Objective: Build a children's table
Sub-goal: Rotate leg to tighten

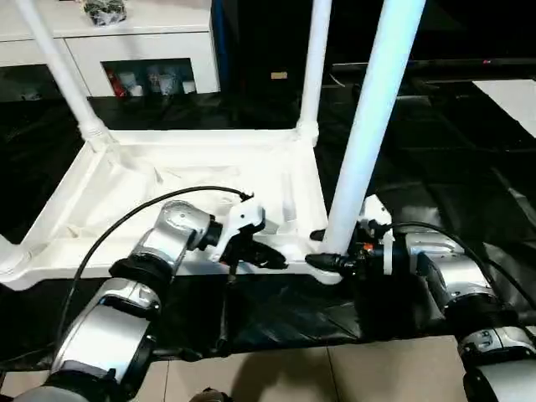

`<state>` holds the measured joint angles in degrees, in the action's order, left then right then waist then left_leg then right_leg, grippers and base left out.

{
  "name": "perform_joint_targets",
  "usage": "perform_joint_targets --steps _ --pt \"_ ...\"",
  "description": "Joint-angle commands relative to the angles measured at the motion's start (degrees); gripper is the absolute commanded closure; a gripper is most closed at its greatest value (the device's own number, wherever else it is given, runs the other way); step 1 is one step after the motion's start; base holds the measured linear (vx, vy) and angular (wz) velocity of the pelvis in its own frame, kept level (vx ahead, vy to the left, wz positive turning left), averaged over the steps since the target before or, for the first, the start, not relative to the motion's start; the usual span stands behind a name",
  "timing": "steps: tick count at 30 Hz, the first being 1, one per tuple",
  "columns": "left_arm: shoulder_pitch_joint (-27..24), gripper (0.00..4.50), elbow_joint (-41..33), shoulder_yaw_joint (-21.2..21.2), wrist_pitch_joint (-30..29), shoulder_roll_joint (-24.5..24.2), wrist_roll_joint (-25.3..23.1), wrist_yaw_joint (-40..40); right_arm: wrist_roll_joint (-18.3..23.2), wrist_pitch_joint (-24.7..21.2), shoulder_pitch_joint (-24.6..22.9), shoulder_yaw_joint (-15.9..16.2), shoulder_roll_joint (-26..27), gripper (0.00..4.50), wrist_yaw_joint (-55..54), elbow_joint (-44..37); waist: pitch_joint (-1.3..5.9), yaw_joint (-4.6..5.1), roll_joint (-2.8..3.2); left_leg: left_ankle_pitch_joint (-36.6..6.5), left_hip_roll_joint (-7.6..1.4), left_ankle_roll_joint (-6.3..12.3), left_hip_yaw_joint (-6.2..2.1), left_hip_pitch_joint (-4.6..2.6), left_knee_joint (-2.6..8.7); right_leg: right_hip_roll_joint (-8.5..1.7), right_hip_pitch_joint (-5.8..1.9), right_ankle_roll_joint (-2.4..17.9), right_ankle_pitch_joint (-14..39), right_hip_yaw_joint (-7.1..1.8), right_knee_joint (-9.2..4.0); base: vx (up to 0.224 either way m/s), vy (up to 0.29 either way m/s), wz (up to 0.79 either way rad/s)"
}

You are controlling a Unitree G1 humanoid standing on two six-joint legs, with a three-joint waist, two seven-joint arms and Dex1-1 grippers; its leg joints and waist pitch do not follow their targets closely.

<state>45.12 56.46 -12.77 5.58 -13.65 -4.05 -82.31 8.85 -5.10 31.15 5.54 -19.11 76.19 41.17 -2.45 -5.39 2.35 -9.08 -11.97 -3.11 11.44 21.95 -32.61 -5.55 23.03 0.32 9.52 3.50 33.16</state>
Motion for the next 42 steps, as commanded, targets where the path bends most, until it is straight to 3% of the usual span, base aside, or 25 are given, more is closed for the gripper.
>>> perform_joint_targets --steps 1,9,10,15,18,20,21,26,28,29,31,32,33,38,42 --pt "1.42 4.50 -0.27 -0.79 1.08 0.67 0.51 -0.49 -0.31 -2.51 -1.35 3.69 1.35 1.87 3.54 -0.53 3.68 -0.04 -0.56 -14.40 -1.54 3.70 -0.49 -1.33 3.56 -2.69 -2.65 15.23 10.33 -1.52 -3.11 0.000 0.000 0.00" --pt "1.50 4.50 -0.06 -0.20 0.46 0.77 0.92 -0.49 0.86 -4.17 -2.28 2.82 2.05 1.89 1.97 -2.24 3.74 -0.04 -0.50 -14.17 -1.49 3.76 -0.46 -1.36 3.46 -2.70 -2.68 15.50 9.52 -1.51 -3.06 0.000 0.000 0.00" --pt "1.78 4.50 0.46 0.20 -0.44 2.27 0.41 3.99 0.36 -2.60 -2.42 0.54 4.23 1.89 -5.87 -1.00 3.69 -0.08 -0.25 -14.22 -1.59 3.44 -0.47 -1.38 3.52 -2.76 -2.52 15.42 9.70 -1.57 -3.05 0.000 0.000 0.00" --pt "2.00 4.50 0.69 0.93 -2.12 5.76 0.26 11.02 -0.70 -0.26 -2.00 -3.21 8.27 1.92 -20.38 2.22 3.34 0.22 -0.21 -18.43 -1.47 0.94 -0.61 -1.72 3.94 -2.89 -2.20 12.87 18.62 -1.53 -3.99 0.000 0.000 0.00" --pt "1.73 4.50 0.20 0.84 -3.48 8.94 0.07 14.95 -0.56 0.50 -0.97 -5.88 11.31 1.97 -30.14 4.99 3.14 0.75 -0.06 -20.55 -1.43 -0.27 -0.85 -1.93 4.22 -2.97 -1.81 11.45 22.16 -1.58 -4.53 0.000 0.000 0.00" --pt "1.64 4.50 0.11 0.37 -4.25 11.41 -0.67 18.59 -0.63 1.00 0.19 -7.53 13.83 1.98 -37.02 7.24 2.93 1.45 -0.03 -21.88 -1.19 -0.97 -1.13 -1.57 4.48 -2.86 -2.04 10.61 23.87 -1.41 -4.64 0.000 0.000 0.00" --pt "1.70 4.50 0.32 0.15 -4.76 13.06 -1.13 21.30 -0.95 1.34 1.26 -8.30 15.67 1.98 -41.19 8.81 3.00 1.81 -0.01 -22.90 -1.00 -1.21 -1.28 -1.73 4.46 -2.91 -2.03 9.86 25.51 -1.25 -4.86 0.000 0.000 0.00" --pt "1.59 4.50 0.20 -0.21 -6.17 16.46 -1.59 26.17 -2.23 2.95 5.24 -9.18 19.60 1.98 -51.09 13.28 2.82 3.52 0.03 -25.91 -0.48 -0.27 -1.47 -1.78 4.30 -2.73 -1.69 7.97 30.03 -0.89 -5.85 0.000 0.000 0.00" --pt "1.59 4.50 0.20 -0.21 -6.17 16.46 -1.59 26.17 -2.23 2.95 5.24 -9.18 19.60 1.98 -51.09 13.28 2.81 3.67 -0.09 -26.00 -0.44 -0.16 -1.46 -1.71 4.28 -2.72 -1.67 7.75 30.47 -0.84 -5.96 0.000 0.000 0.00" --pt "1.05 4.50 -0.65 -0.38 -6.55 16.91 -1.94 26.43 -2.82 4.72 6.65 -9.57 20.49 1.42 -53.10 14.54 2.79 3.65 -0.08 -26.47 -0.44 0.23 -1.41 -2.02 4.16 -2.71 -1.32 7.45 31.46 -0.82 -6.22 0.000 0.000 0.00" --pt "0.73 4.50 -0.97 -0.44 -6.50 16.68 -2.25 26.28 -2.55 5.21 7.17 -10.40 20.81 1.29 -53.54 15.19 2.75 3.84 -0.06 -26.92 -0.39 0.34 -1.48 -1.98 4.23 -2.65 -1.39 7.16 32.33 -0.66 -6.35 0.000 0.000 0.00" --pt "0.57 4.50 -1.03 -0.49 -6.40 16.39 -2.51 26.60 -2.65 5.59 7.41 -10.63 20.86 1.23 -53.40 15.69 2.74 3.66 -0.57 -26.92 -0.44 0.58 -1.53 -2.08 4.18 -2.71 -1.23 6.93 33.22 -0.61 -6.33 0.000 0.000 0.00" --pt "0.49 4.50 -1.04 -0.52 -6.34 16.20 -2.68 26.89 -2.78 5.83 7.54 -10.72 20.88 1.10 -53.29 16.04 2.72 3.64 -0.37 -26.87 -0.50 0.61 -1.49 -2.11 4.22 -2.69 -1.15 6.94 32.98 -0.68 -6.41 0.000 0.000 0.00" --pt "0.39 4.50 -1.34 -0.51 -5.58 13.56 -2.47 24.76 -5.10 7.74 5.81 -7.44 17.29 0.78 -46.82 15.13 2.85 3.61 -0.50 -26.71 -0.66 0.76 -1.41 -1.88 4.40 -2.54 -1.39 7.89 29.47 -0.85 -5.97 0.000 0.000 0.00" --pt "0.42 4.50 -1.39 -0.33 -4.78 11.82 -2.11 22.21 -5.25 8.52 4.84 -6.91 14.78 0.34 -41.29 14.30 3.06 3.24 -0.55 -23.61 -0.83 1.78 -1.03 -1.55 4.30 -2.54 -1.77 10.11 23.62 -1.21 -5.37 0.000 0.000 0.00"
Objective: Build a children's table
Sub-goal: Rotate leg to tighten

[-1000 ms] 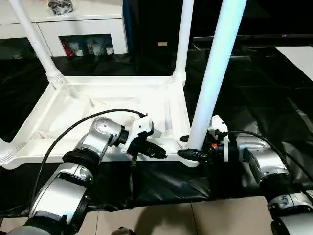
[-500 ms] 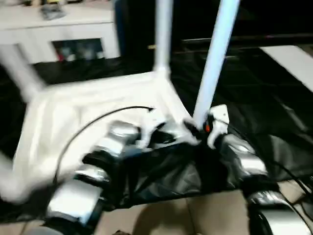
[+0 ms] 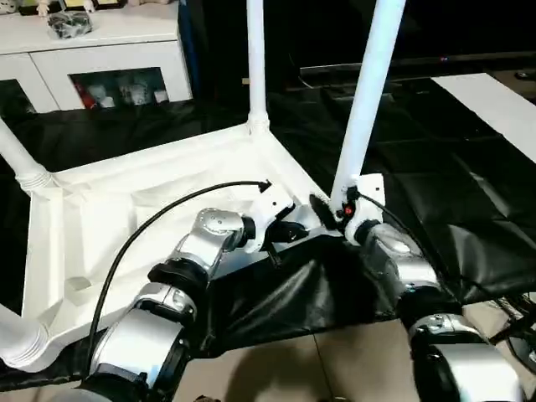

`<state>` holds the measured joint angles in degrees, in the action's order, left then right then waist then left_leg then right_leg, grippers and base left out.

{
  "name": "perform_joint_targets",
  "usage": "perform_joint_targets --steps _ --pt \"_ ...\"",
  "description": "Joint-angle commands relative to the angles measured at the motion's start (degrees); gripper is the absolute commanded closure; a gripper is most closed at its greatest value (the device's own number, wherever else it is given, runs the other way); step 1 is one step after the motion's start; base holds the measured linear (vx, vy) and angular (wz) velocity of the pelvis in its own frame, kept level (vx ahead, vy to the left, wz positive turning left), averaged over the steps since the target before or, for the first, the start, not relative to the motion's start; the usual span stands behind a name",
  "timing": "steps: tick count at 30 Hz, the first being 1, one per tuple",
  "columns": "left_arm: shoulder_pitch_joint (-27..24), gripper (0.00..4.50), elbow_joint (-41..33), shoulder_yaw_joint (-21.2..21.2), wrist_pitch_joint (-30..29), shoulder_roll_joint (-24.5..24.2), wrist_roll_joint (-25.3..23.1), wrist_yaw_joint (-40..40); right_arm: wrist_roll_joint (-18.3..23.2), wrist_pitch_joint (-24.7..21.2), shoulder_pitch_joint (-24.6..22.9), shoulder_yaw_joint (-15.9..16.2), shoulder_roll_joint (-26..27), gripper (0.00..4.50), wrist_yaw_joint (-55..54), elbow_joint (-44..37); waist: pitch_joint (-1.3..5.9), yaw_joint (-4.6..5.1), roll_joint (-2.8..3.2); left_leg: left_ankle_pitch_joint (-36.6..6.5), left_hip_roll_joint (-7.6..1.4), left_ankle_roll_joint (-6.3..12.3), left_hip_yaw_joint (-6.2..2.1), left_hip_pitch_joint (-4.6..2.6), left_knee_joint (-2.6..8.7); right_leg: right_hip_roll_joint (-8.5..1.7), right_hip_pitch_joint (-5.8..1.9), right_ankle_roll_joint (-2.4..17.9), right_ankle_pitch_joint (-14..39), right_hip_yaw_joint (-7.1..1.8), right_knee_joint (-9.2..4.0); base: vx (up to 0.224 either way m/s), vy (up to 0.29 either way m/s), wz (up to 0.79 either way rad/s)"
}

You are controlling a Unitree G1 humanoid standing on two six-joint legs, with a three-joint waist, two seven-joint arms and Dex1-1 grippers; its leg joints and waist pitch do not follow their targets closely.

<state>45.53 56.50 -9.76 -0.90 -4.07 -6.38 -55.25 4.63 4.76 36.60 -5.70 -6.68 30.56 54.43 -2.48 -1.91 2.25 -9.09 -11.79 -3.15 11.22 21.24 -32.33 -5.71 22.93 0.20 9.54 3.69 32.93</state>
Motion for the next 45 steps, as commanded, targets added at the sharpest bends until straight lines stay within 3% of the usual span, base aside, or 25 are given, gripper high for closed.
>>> perform_joint_targets --steps 1,4,5,6,8,11,17,19,22,29,35,40,43,45 --pt "0.02 4.50 -1.46 -3.29 2.15 1.54 0.44 -6.13 -0.97 -1.26 -0.96 4.67 1.35 0.34 6.88 0.60 3.11 -0.30 -0.63 -23.17 -1.02 2.16 -0.67 -0.81 3.97 -2.32 -1.74 10.58 22.78 -1.41 -5.09 0.000 0.000 0.00" --pt "-0.19 4.50 -1.93 -3.37 3.65 -0.75 1.17 -10.92 -0.69 -1.38 -2.11 6.17 -1.68 0.34 15.42 -1.38 3.37 -0.81 -0.52 -19.25 -1.18 3.48 -0.36 -0.41 3.65 -2.25 -2.32 12.59 17.12 -1.39 -4.23 0.000 0.000 0.00" --pt "-0.55 4.50 -2.66 -3.58 4.32 -1.93 1.78 -14.24 -0.17 -1.73 -2.64 6.91 -3.09 0.34 19.84 -2.52 3.58 -1.12 -1.03 -16.70 -1.26 4.45 -0.26 -0.21 3.38 -2.37 -2.62 13.69 13.96 -1.40 -3.66 0.000 0.000 0.00" --pt "-0.74 4.50 -3.10 -3.79 4.87 -2.75 2.04 -16.29 0.10 -1.91 -2.87 7.36 -3.95 0.34 22.54 -3.08 3.58 -1.12 -1.03 -16.70 -1.26 4.45 -0.26 -0.21 3.38 -2.37 -2.62 13.69 13.96 -1.40 -3.66 0.000 0.000 0.00" --pt "-0.70 4.50 -3.19 -3.91 5.54 -3.87 2.08 -18.21 0.76 -2.54 -3.45 8.21 -5.16 0.34 27.55 -4.38 3.80 -1.70 -0.79 -12.97 -1.47 5.95 -0.22 -0.11 3.09 -2.36 -2.76 15.28 8.54 -1.46 -2.99 0.000 0.000 0.00" --pt "-0.30 4.50 -2.70 -3.82 5.98 -4.73 1.99 -19.41 1.87 -3.99 -4.16 9.11 -6.24 0.34 32.83 -6.15 3.77 -2.24 -0.61 -12.05 -1.57 6.71 -0.09 -0.44 2.98 -2.19 -2.68 16.69 5.35 -1.45 -2.65 0.000 0.000 0.00" --pt "0.61 4.50 -1.86 -3.83 6.61 -6.75 2.47 -24.21 3.82 -8.50 -5.79 11.97 -9.09 0.67 44.32 -10.63 3.50 -3.23 -0.48 -15.29 -1.71 4.82 -0.08 -0.93 3.36 -2.36 -2.51 15.69 10.77 -1.59 -3.24 0.000 0.000 0.00" --pt "1.02 4.50 -1.33 -3.78 6.83 -7.72 2.65 -26.25 3.80 -10.22 -6.32 13.45 -10.27 1.00 47.93 -12.38 3.45 -3.38 -0.35 -16.45 -1.73 3.78 -0.15 -0.99 3.49 -2.48 -2.48 15.30 12.46 -1.65 -3.27 0.000 0.000 0.00" --pt "1.46 4.50 -0.47 -3.66 7.23 -8.29 2.49 -26.90 3.72 -11.16 -6.40 13.91 -10.74 1.08 49.18 -13.01 3.41 -3.38 -0.42 -16.91 -1.68 3.25 -0.19 -1.03 3.57 -2.49 -2.49 14.87 13.47 -1.65 -3.44 0.000 0.000 0.00" --pt "2.07 4.50 0.53 -3.31 7.17 -9.19 2.68 -28.11 4.39 -13.26 -7.33 14.44 -11.20 1.75 50.03 -15.38 3.66 -3.40 -0.37 -15.26 -1.67 3.02 -0.25 -0.90 3.44 -2.54 -2.65 15.45 10.61 -1.61 -3.02 0.000 0.000 0.00" --pt "2.04 4.50 0.86 -3.17 7.14 -8.97 2.83 -28.37 4.88 -14.71 -8.43 14.54 -11.03 1.85 49.86 -17.22 3.65 -3.59 -0.42 -14.74 -1.65 3.47 -0.21 -0.88 3.35 -2.53 -2.68 15.70 9.87 -1.57 -2.98 0.000 0.000 0.00" --pt "2.28 4.50 0.78 -2.48 5.08 -7.40 2.81 -23.79 4.05 -11.83 -8.39 11.13 -7.75 1.87 38.27 -15.07 3.48 -3.72 -0.56 -15.63 -1.68 2.71 -0.22 -0.94 3.49 -2.68 -2.51 14.74 13.13 -1.62 -3.26 0.000 0.000 0.00" --pt "2.35 4.50 0.49 -1.71 3.37 -4.16 2.97 -18.17 2.30 -9.20 -7.17 7.78 -3.59 1.92 23.18 -10.95 3.18 -3.19 -0.55 -18.24 -1.52 0.51 -0.38 -1.18 3.79 -2.90 -2.13 12.68 20.22 -1.63 -3.94 0.000 0.000 0.00" --pt "2.24 4.50 0.15 -1.65 2.66 -3.09 3.11 -17.14 1.89 -8.56 -6.95 7.25 -2.53 1.98 19.85 -10.07 3.05 -2.73 -0.25 -19.55 -1.33 -0.23 -0.78 -1.09 4.07 -2.88 -2.28 10.56 24.72 -1.46 -4.45 0.000 0.000 0.00"
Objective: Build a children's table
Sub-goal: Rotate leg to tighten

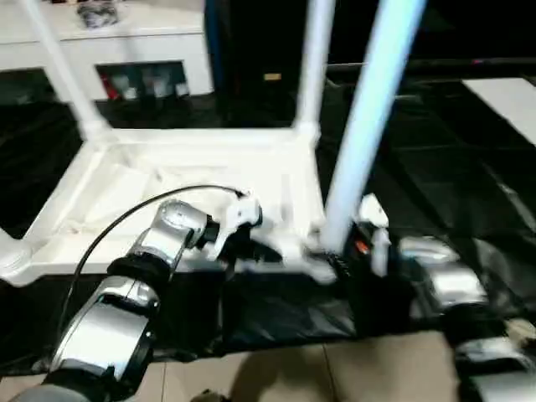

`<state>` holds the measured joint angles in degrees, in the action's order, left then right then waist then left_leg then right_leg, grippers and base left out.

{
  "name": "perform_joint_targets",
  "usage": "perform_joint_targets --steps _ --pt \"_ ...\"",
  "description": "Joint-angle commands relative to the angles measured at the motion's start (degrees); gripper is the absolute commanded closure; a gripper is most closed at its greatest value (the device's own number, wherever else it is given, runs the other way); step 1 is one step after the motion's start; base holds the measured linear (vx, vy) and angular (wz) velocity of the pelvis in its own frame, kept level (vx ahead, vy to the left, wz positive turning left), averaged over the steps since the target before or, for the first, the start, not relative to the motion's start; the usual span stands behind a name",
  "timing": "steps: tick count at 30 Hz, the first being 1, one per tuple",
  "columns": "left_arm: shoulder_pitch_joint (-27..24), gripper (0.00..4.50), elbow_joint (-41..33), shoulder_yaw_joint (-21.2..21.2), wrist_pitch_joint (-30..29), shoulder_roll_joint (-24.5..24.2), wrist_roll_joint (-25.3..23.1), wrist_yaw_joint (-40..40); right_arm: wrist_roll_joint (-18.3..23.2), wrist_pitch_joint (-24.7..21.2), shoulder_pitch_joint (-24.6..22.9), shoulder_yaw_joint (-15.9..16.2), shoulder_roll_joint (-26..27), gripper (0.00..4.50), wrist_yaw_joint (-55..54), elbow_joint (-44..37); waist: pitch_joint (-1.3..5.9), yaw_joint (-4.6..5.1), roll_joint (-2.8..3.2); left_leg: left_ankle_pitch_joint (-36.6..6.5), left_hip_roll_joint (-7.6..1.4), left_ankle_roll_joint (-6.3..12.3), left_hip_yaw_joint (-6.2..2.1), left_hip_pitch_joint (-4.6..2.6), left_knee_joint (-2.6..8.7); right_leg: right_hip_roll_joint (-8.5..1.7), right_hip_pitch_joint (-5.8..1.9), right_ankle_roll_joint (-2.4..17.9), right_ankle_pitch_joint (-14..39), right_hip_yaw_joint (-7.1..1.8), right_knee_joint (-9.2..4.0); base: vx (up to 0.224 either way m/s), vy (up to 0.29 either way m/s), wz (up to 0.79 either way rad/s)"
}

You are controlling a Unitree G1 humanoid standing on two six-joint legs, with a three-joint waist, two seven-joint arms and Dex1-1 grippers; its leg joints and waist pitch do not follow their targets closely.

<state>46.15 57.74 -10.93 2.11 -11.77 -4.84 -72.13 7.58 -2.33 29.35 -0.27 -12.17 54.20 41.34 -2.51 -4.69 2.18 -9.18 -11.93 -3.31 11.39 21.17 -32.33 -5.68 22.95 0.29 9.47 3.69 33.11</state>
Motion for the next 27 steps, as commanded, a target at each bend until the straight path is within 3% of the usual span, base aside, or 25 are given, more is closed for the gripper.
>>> perform_joint_targets --steps 1,4,8,11,12,15,21,25,27 --pt "1.34 4.50 -1.35 -0.70 -1.02 7.15 1.20 3.01 -1.55 -1.56 1.24 0.44 5.58 2.00 -11.88 5.19 3.02 0.49 -0.05 -19.82 -1.24 -0.47 -1.00 -0.87 4.24 -2.84 -2.15 10.11 24.49 -1.58 -4.65 0.000 0.000 0.00" --pt "1.17 4.50 -1.43 -0.65 -1.54 9.21 0.99 6.30 -1.80 -1.73 2.14 -0.58 7.80 2.03 -18.11 6.90 3.07 1.39 -0.19 -21.38 -0.96 -0.88 -1.11 -1.06 4.23 -2.61 -1.98 10.25 24.13 -1.47 -4.77 0.000 0.000 0.00" --pt "0.24 4.50 -2.48 -1.82 -2.41 12.70 -0.32 12.25 -2.58 -1.65 5.61 -2.57 12.14 2.05 -31.08 11.95 3.04 2.48 -0.05 -22.68 -0.64 0.07 -1.04 -0.98 4.04 -2.47 -1.86 10.20 24.49 -1.39 -5.16 0.000 0.000 0.00" --pt "-0.26 4.50 -3.12 -2.13 -2.75 13.28 -0.47 12.88 -3.57 -0.32 6.59 -2.42 13.10 2.05 -33.16 13.09 3.01 2.83 -0.03 -23.51 -0.60 0.29 -1.12 -1.07 4.00 -2.50 -1.74 9.49 26.58 -1.26 -5.43 0.000 0.000 0.00" --pt "-0.42 4.50 -3.34 -2.04 -2.94 13.41 -0.58 13.11 -3.94 0.65 6.97 -2.42 13.52 1.78 -33.41 13.57 2.95 2.94 -0.27 -23.85 -0.55 0.55 -1.08 -1.02 4.01 -2.38 -1.68 9.00 27.44 -1.22 -5.62 0.000 0.000 0.00" --pt "-0.14 4.50 -2.77 -1.89 -2.22 12.43 -1.23 13.77 -4.02 2.47 7.55 -3.10 13.11 1.47 -33.98 13.97 2.90 3.08 -0.05 -25.06 -0.61 0.52 -1.21 -1.18 4.08 -2.34 -1.44 8.60 28.57 -1.20 -5.74 0.000 0.000 0.00" --pt "0.32 4.50 -2.43 -1.92 -0.94 10.37 -1.71 14.10 -4.26 3.66 6.62 -2.37 10.21 0.98 -29.59 12.42 3.05 2.99 -0.12 -25.27 -0.75 0.90 -1.07 -1.14 4.13 -2.17 -1.54 9.85 24.48 -1.40 -5.35 0.000 0.000 0.00" --pt "-0.15 4.50 -3.96 -2.06 -1.98 7.92 -2.56 14.39 -4.78 4.59 3.78 -0.52 5.89 0.59 -22.65 8.12 3.23 2.47 -0.29 -22.56 -0.95 1.74 -0.80 -0.94 3.99 -2.22 -1.95 10.95 20.23 -1.61 -4.91 0.000 0.000 0.00" --pt "-0.33 4.50 -4.49 -1.71 -4.09 7.43 -2.09 13.76 -3.91 4.07 2.63 -0.45 4.68 0.59 -19.87 6.27 3.39 2.16 -0.50 -19.67 -0.98 2.64 -0.49 -0.81 3.68 -2.24 -2.13 12.44 16.57 -1.71 -4.44 0.000 0.000 0.00"
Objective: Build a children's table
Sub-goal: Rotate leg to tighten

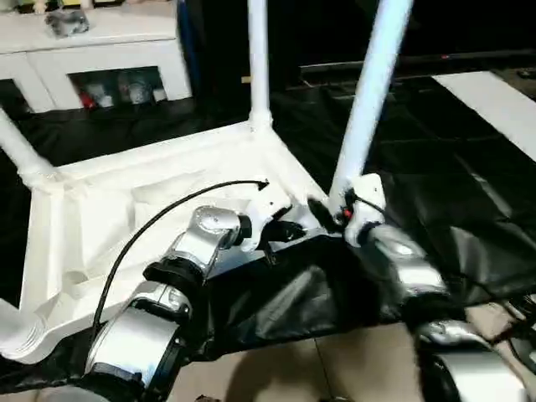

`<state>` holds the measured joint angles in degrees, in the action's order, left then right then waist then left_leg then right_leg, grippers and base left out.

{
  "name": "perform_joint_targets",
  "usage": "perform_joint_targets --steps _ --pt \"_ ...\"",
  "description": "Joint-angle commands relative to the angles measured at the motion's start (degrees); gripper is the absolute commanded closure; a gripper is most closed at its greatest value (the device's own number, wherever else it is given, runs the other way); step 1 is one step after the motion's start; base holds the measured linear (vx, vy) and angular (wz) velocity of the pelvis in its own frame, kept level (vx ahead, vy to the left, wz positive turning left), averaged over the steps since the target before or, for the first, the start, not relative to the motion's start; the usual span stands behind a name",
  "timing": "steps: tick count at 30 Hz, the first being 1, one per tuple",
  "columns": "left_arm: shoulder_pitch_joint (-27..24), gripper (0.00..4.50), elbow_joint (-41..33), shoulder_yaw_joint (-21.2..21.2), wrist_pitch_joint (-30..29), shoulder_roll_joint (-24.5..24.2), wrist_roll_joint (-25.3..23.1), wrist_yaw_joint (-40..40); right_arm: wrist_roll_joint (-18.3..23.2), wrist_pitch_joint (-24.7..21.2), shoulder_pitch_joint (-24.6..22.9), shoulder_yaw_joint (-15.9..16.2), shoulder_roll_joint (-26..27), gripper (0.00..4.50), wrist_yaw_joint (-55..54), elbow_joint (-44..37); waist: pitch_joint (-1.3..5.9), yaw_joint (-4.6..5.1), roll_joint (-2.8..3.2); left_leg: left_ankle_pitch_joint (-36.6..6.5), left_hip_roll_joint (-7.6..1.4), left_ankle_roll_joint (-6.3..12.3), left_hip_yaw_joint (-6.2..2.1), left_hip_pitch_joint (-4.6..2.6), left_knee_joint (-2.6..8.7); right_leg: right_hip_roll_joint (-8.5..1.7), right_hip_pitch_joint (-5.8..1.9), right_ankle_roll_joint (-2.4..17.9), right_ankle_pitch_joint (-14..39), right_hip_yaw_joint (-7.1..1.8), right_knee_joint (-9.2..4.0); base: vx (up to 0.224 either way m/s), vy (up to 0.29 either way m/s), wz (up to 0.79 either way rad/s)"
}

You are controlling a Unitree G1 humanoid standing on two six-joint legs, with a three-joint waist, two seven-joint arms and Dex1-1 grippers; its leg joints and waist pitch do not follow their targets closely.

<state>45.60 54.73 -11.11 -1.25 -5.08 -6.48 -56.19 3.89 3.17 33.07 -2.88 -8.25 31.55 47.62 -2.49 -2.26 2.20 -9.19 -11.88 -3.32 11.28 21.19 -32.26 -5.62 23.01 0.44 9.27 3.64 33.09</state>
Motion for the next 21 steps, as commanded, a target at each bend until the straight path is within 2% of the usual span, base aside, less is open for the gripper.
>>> perform_joint_targets --steps 1,2,3,6,7,8,11,15,19,20,21 --pt "0.10 4.50 -1.68 -1.06 -1.64 0.57 0.13 -2.65 0.19 -1.86 -1.87 2.38 -0.03 0.59 4.51 -1.24 3.40 -0.35 -0.64 -18.68 -1.00 3.00 -0.35 -0.66 3.55 -2.27 -2.40 12.50 16.06 -1.60 -4.27 0.000 0.000 0.00" --pt "0.05 4.50 -1.74 -0.59 -2.74 0.45 0.70 -3.07 0.48 -2.26 -2.62 2.64 -0.80 0.59 6.11 -2.31 3.53 -0.74 -0.46 -16.17 -1.16 3.61 -0.34 -0.52 3.43 -2.30 -2.55 12.88 13.82 -1.57 -3.97 0.000 0.000 0.00" --pt "0.14 4.23 -1.57 -0.36 -4.16 0.17 0.87 -3.24 0.66 -2.54 -3.57 3.07 -1.84 0.59 8.24 -3.43 3.59 -0.81 -0.54 -15.57 -1.14 3.81 -0.29 -0.49 3.34 -2.23 -2.58 13.21 12.75 -1.56 -3.83 0.000 0.000 0.00" --pt "0.48 3.96 -0.66 -1.02 -4.68 -0.23 0.10 -2.80 0.46 -2.31 -3.93 3.31 -2.44 0.59 9.55 -3.63 3.66 -1.23 -0.44 -14.00 -1.13 4.40 -0.23 -0.43 3.16 -2.19 -2.70 14.26 9.91 -1.50 -3.50 0.000 0.000 0.00" --pt "0.72 3.93 0.06 -1.70 -4.94 -0.69 -0.70 -2.09 0.35 -2.32 -4.05 3.68 -2.92 0.59 10.00 -3.80 3.64 -1.27 -0.16 -14.09 -1.14 4.31 -0.28 -0.46 3.20 -2.20 -2.69 14.26 9.94 -1.49 -3.49 0.000 0.000 0.00" --pt "0.83 3.87 0.33 -1.94 -5.01 -0.87 -1.03 -1.65 0.33 -2.34 -4.04 3.83 -3.09 0.59 10.13 -3.82 3.64 -1.15 -0.34 -14.45 -1.11 4.22 -0.25 -0.51 3.19 -2.14 -2.74 14.15 10.13 -1.46 -3.56 0.000 0.000 0.00" --pt "0.97 3.64 0.39 -2.24 -6.63 -1.37 -1.51 -0.88 0.34 -2.75 -3.94 3.70 -3.36 0.59 10.30 -4.18 3.45 -1.01 -0.33 -15.75 -1.03 3.55 -0.29 -0.58 3.33 -2.21 -2.71 13.53 13.14 -1.46 -3.90 0.000 0.000 0.00" --pt "0.76 3.64 -0.67 -3.03 -8.13 -2.59 -1.97 -1.82 0.28 -3.10 -3.79 3.57 -3.85 0.59 10.65 -4.64 3.34 -0.98 -0.48 -16.78 -1.02 2.94 -0.43 -0.56 3.49 -2.35 -2.67 12.54 16.59 -1.52 -4.25 0.000 0.000 0.00" --pt "0.63 3.64 -1.26 -2.30 -8.17 -2.69 -1.00 -1.76 0.33 -2.99 -3.75 3.64 -4.12 0.59 10.99 -4.60 3.43 -0.84 -0.45 -16.11 -0.99 3.10 -0.44 -0.52 3.40 -2.24 -2.71 12.85 15.10 -1.51 -4.12 0.000 0.000 0.00" --pt "0.63 3.79 -1.33 -1.88 -7.68 -2.59 -0.39 -2.04 0.33 -2.93 -3.72 3.70 -4.15 0.59 11.14 -4.58 3.46 -0.85 -0.44 -15.90 -0.99 3.21 -0.42 -0.54 3.36 -2.22 -2.70 13.11 14.48 -1.50 -4.08 0.000 0.000 0.00" --pt "0.69 3.97 -1.34 -1.02 -7.24 -2.43 0.75 -2.10 0.26 -2.74 -3.64 3.84 -4.15 0.59 11.34 -4.52 3.48 -0.84 -0.88 -15.61 -0.97 3.38 -0.36 -0.42 3.34 -2.19 -2.79 13.26 14.09 -1.48 -4.02 0.000 0.000 0.00"
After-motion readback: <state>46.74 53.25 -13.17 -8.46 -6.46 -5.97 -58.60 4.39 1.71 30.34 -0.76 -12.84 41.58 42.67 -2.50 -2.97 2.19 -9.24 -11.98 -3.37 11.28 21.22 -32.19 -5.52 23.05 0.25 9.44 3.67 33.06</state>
